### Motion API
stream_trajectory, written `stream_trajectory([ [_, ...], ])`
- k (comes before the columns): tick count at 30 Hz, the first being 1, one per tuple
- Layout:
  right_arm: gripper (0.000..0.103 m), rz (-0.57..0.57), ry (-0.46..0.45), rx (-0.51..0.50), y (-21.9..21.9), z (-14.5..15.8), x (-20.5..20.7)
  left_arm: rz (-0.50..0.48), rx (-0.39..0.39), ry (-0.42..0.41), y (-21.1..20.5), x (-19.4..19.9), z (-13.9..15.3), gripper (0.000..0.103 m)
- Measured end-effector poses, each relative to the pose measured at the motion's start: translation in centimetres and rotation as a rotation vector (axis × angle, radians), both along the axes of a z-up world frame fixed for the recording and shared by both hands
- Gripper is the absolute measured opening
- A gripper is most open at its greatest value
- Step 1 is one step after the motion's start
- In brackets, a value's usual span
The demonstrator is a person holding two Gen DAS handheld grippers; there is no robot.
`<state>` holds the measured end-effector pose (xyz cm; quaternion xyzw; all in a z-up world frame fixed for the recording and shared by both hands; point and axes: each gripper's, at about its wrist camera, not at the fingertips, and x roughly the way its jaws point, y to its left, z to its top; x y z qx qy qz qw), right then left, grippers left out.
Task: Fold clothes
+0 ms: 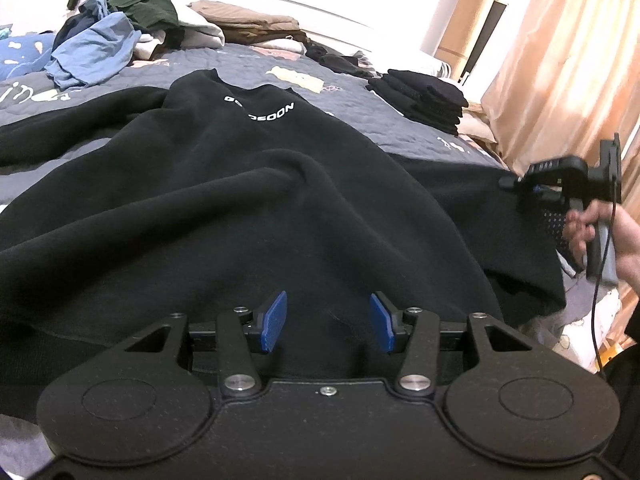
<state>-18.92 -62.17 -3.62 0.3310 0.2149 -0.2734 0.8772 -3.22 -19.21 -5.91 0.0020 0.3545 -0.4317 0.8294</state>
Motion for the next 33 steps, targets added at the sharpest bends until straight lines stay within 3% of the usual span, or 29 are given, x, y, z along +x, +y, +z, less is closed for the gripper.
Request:
stream_trajectory([
  [6, 0.007, -0.130, -0.005, -0.102, -3.5, 2.1, 0.3, 0.001, -0.003, -0.046, -0.9, 1.2, 0.7, 0.046],
  [11, 0.010, -0.137, 0.109, -0.165, -4.8, 0.0, 1.2, 0.037, 0.007, -0.123, -2.6, 3.8, 1.3, 0.061],
  [13, 0.012, -0.138, 0.183, -0.210, -4.8, -0.8, 1.5, 0.050, 0.027, -0.152, -3.7, 5.0, 1.0, 0.061],
  [16, 0.025, -0.134, 0.216, -0.242, -4.5, -1.1, 1.1, 0.073, 0.052, -0.168, -5.4, 7.0, 0.2, 0.070],
  [18, 0.043, -0.162, 0.231, -0.280, -4.2, -0.6, 0.6, 0.081, 0.064, -0.169, -6.3, 8.1, -0.6, 0.073],
  [19, 0.047, -0.177, 0.233, -0.299, -4.0, -0.2, 0.3, 0.083, 0.078, -0.174, -6.8, 8.5, -1.1, 0.077],
  [22, 0.060, -0.194, 0.199, -0.328, -3.3, 0.8, -0.9, 0.090, 0.086, -0.213, -7.4, 8.8, -2.3, 0.095],
  [26, 0.065, -0.169, 0.139, -0.326, -2.1, 1.5, -1.0, 0.074, 0.106, -0.235, -8.0, 8.4, -3.8, 0.103],
  [33, 0.065, -0.027, 0.012, -0.318, 2.3, 2.0, 2.0, 0.060, 0.177, -0.294, -8.7, 7.2, -6.0, 0.103],
])
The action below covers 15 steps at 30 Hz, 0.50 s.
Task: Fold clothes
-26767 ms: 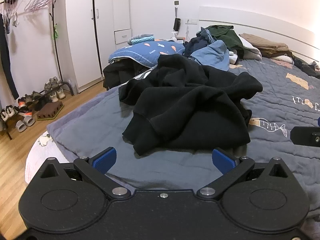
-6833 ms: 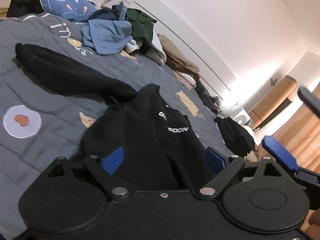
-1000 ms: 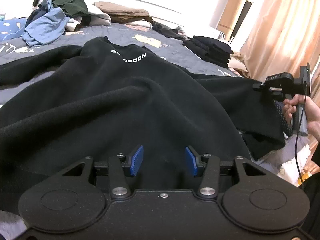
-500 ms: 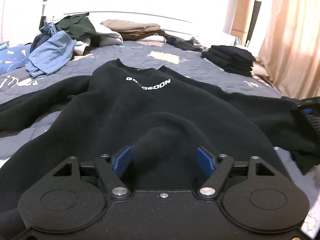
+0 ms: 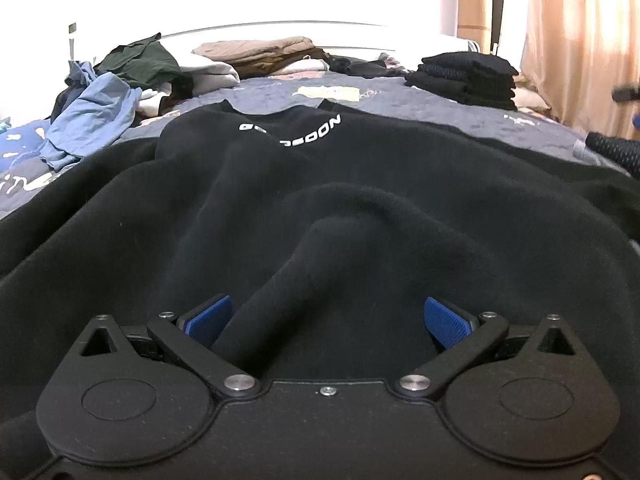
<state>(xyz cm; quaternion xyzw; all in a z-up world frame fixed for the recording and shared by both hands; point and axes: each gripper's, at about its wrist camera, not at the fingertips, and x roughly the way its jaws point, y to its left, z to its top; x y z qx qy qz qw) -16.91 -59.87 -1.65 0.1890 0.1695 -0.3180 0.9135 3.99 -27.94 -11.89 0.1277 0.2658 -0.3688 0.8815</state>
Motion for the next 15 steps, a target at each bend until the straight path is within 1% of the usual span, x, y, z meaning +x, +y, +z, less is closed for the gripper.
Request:
stream_trajectory([
  [4, 0.066, 0.091, -0.006, -0.005, 2.6, 0.5, 1.4, -0.003, 0.031, -0.061, -0.3, -0.9, -0.7, 0.103],
  [6, 0.066, 0.127, -0.009, 0.009, 3.7, 0.7, 1.8, -0.001, 0.035, -0.077, -0.4, -1.1, -0.8, 0.103],
  [10, 0.066, 0.181, -0.023, 0.049, 5.2, 0.9, 2.2, -0.013, 0.021, -0.079, 0.0, -1.0, -0.9, 0.103],
  [15, 0.067, 0.209, -0.035, 0.069, 6.2, 1.1, 2.2, -0.024, -0.007, -0.040, 0.4, -0.3, -1.0, 0.103],
])
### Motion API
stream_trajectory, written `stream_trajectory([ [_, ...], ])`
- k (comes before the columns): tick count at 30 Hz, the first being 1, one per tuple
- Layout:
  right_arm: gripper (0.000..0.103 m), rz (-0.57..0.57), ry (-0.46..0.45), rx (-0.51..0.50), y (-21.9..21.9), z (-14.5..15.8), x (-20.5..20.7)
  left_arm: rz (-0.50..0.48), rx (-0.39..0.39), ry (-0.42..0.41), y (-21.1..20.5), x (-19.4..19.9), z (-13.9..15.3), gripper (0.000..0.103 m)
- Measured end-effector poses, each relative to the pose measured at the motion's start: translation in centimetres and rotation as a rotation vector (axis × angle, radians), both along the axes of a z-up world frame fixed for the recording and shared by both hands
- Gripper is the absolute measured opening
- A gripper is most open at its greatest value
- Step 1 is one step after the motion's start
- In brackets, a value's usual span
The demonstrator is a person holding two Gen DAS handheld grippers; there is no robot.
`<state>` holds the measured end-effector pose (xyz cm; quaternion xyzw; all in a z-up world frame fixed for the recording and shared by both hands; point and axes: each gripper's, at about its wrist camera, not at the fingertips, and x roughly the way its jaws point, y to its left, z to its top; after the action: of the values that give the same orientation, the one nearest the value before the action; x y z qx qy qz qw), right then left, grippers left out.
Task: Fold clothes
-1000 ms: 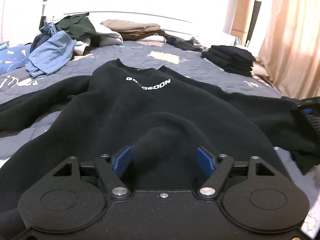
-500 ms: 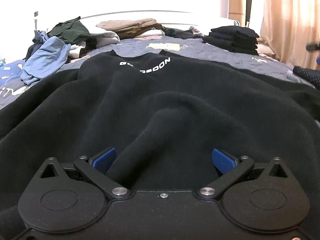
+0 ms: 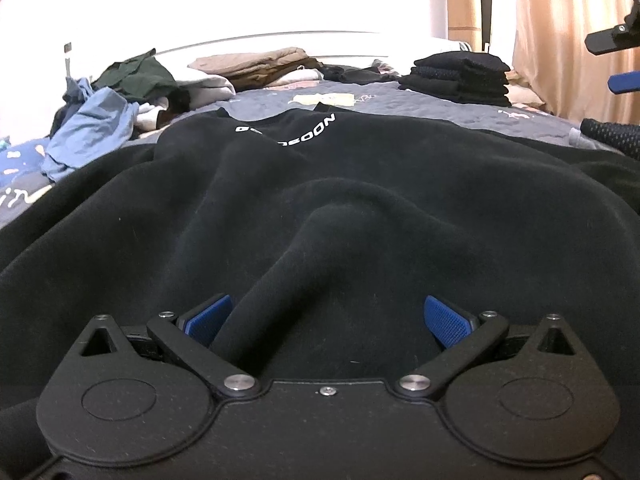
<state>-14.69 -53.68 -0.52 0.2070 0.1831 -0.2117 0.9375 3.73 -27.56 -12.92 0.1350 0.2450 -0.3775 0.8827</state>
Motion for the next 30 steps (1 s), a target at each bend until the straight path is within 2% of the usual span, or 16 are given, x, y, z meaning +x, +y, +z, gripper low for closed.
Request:
stream_trajectory([
  [4, 0.067, 0.017, -0.018, 0.009, 0.7, 0.5, -0.4, -0.002, -0.009, 0.010, 0.1, 0.2, -0.1, 0.103],
  [9, 0.067, 0.040, -0.065, 0.032, 1.9, 1.7, -1.2, 0.007, 0.018, -0.030, -0.3, -0.4, -0.2, 0.103],
  [14, 0.068, 0.075, -0.117, 0.108, 4.0, 3.6, -1.8, 0.006, 0.016, -0.026, -0.2, -0.4, -0.2, 0.103],
  [18, 0.069, 0.151, -0.162, 0.195, 6.1, 5.6, -2.3, 0.007, 0.017, -0.029, -0.3, -0.5, -0.3, 0.103],
  [22, 0.073, 0.195, -0.201, 0.255, 8.4, 7.4, -3.0, 0.007, 0.017, -0.029, -0.3, -0.6, -0.2, 0.103],
  [25, 0.076, 0.222, -0.180, 0.246, 10.1, 8.1, -2.7, 0.008, 0.017, -0.029, -0.3, -0.6, -0.3, 0.103],
  [30, 0.077, 0.246, -0.127, 0.235, 11.2, 7.4, -1.8, 0.008, 0.017, -0.029, -0.3, -0.6, -0.2, 0.103],
])
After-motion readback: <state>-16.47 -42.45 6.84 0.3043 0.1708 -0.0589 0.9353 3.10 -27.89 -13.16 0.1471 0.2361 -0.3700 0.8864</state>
